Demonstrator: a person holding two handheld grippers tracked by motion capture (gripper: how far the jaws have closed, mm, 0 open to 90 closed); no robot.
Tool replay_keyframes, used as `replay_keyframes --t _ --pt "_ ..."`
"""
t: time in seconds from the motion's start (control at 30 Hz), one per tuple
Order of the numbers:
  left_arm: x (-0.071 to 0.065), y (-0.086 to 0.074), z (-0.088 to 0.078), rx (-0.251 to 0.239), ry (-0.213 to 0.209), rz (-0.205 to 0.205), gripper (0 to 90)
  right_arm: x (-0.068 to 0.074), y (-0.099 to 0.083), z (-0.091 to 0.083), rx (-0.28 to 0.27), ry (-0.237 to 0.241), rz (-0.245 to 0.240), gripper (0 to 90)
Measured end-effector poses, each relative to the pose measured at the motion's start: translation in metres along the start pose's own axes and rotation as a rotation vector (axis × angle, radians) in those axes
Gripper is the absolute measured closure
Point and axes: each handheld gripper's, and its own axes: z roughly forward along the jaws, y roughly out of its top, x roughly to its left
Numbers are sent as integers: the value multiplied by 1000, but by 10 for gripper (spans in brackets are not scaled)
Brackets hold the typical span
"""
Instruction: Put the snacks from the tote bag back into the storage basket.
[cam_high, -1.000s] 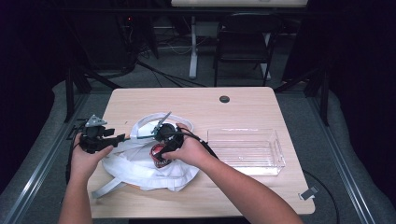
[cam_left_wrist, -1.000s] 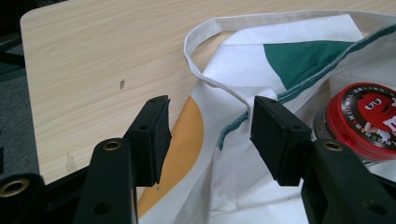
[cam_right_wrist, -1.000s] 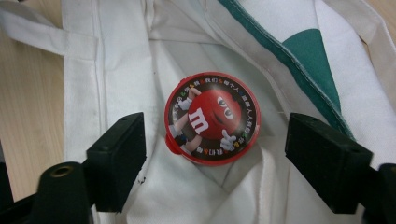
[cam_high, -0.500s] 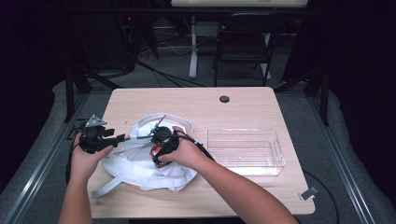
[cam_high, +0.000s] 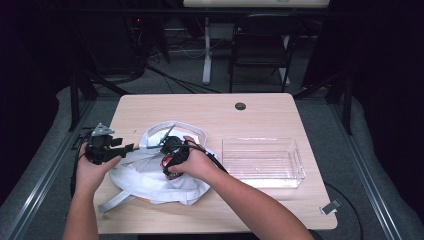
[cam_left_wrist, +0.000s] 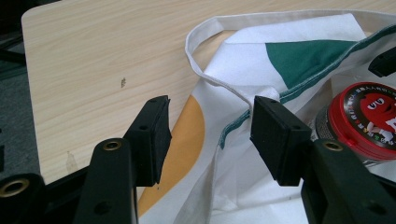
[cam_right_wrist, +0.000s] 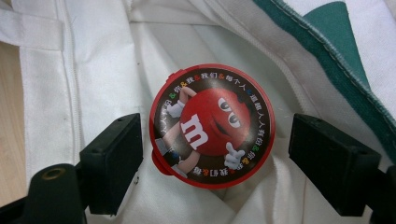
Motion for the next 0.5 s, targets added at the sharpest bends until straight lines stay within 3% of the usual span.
replay_keyframes --t 0.5 --pt "0 -1 1 -12 0 -7 476 1 2 9 15 3 3 246"
